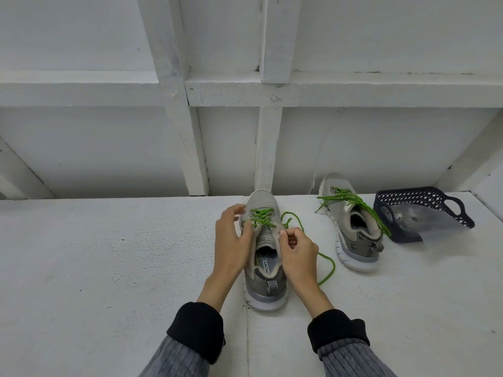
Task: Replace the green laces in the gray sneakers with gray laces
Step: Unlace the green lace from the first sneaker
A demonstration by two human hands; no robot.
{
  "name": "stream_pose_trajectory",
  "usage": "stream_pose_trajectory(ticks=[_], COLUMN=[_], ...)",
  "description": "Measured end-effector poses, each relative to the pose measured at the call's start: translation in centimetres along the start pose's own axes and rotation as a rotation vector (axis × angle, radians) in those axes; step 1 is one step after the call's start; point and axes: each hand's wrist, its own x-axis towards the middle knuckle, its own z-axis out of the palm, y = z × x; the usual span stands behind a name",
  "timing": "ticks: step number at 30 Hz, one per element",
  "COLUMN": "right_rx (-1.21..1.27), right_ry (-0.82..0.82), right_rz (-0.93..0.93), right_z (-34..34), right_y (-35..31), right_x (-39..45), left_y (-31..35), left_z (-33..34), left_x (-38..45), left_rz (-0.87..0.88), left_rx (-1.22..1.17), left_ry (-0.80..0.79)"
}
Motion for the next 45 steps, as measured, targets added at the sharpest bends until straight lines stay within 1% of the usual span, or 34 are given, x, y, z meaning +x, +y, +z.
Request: stream_pose_trajectory(ticks=[2, 3, 4, 5, 6, 7, 8, 10, 11, 12, 14, 16, 17, 19, 22, 24, 25, 27, 29, 30, 32, 36, 38, 39, 41, 42, 43, 45], right_rx=[-0.003, -0.001, 0.0, 0.003, 0.007, 0.012, 0.016, 0.015, 0.015, 0.017, 0.018, 0.018, 0.02, 0.022, 0.024, 0.029, 0.031, 0.032, 0.033, 0.038, 0.042, 0.051, 0.046, 0.045, 0.055, 0.059, 0.061, 0.061], right_ry=[0.001, 0.003, 0.004, 0.005, 0.004, 0.004, 0.003, 0.003, 0.002, -0.001, -0.005, -0.008, -0.014, -0.018, -0.005, -0.012, -0.014, -0.013, -0.011, -0.011, -0.013, -0.017, -0.015, -0.015, -0.015, -0.015, -0.015, -0.016], right_rz=[-0.01, -0.013, -0.014, -0.016, -0.018, -0.02, -0.021, -0.024, -0.023, -0.022, -0.023, -0.026, -0.027, -0.032, -0.045, -0.043, -0.044, -0.05, -0.051, -0.049, -0.048, -0.059, -0.058, -0.058, -0.057, -0.056, -0.054, -0.048], right_z=[0.0, 0.1, 0.1, 0.1, 0.1, 0.1, 0.1, 0.1, 0.1, 0.1, 0.2, 0.1, 0.1, 0.2, 0.2, 0.1, 0.1, 0.0, 0.1, 0.1, 0.1, 0.1, 0.1, 0.1, 0.2, 0.1, 0.2, 0.1], right_y=[0.0, 0.1, 0.1, 0.2, 0.3, 0.3, 0.3, 0.4, 0.5, 0.5, 0.5, 0.4, 0.4, 0.3, 0.4, 0.5, 0.6, 0.6, 0.6, 0.7, 0.7, 0.6, 0.7, 0.7, 0.7, 0.7, 0.7, 0.7], right_x=[0.0, 0.0, 0.0, 0.0, 0.0, 0.0, 0.0, 0.1, 0.1, 0.1, 0.1, 0.1, 0.1, 0.1, 0.0, 0.0, 0.0, 0.0, 0.1, 0.1, 0.1, 0.0, 0.0, 0.0, 0.0, 0.0, 0.0, 0.1], left_y=[0.4, 0.4, 0.3, 0.2, 0.1, 0.0, 0.1, 0.8, 1.1, 1.2, 1.0, 0.7, 0.6, 0.6, 0.8, 0.5, 0.3, 0.0, 0.2, 0.2, 0.4, 0.3, 0.1, -0.1, -0.5, -0.7, -0.7, -0.3], left_z=[-0.1, -0.1, 0.0, 0.2, 0.3, 0.5, 0.5, 0.5, 0.4, 0.3, -0.2, -0.8, -1.0, -1.0, -0.3, 0.1, 0.2, 0.1, 0.0, -0.1, -0.2, -0.8, -1.2, -1.3, -1.6, -1.7, -1.8, -1.9], left_x=[0.8, 1.0, 1.2, 1.3, 1.2, 0.9, 0.5, -0.4, -0.7, -0.9, -0.7, -0.3, -0.2, -0.3, -0.3, -0.1, 0.1, 0.2, -0.1, -0.3, -0.3, 0.3, 0.5, 0.6, 0.6, 0.7, 0.7, 0.5], left_rz=[0.216, 0.297, 0.339, 0.348, 0.341, 0.311, 0.251, 0.057, -0.013, -0.059, -0.134, -0.186, -0.179, -0.103, 0.056, 0.129, 0.151, 0.172, 0.163, 0.132, 0.0, -0.358, -0.45, -0.477, -0.492, -0.467, -0.411, -0.236], left_rx=[0.259, 0.405, 0.515, 0.563, 0.542, 0.456, 0.301, -0.106, -0.281, -0.404, -0.552, -0.602, -0.563, -0.358, -0.023, 0.141, 0.202, 0.238, 0.163, 0.086, -0.139, -0.777, -0.956, -0.98, -0.903, -0.795, -0.65, -0.357], left_ry=[-0.088, -0.123, -0.154, -0.172, -0.175, -0.169, -0.155, -0.14, -0.12, -0.086, -0.006, 0.049, 0.056, 0.011, -0.169, -0.233, -0.246, -0.257, -0.224, -0.185, -0.091, 0.121, 0.215, 0.254, 0.295, 0.288, 0.26, 0.139])
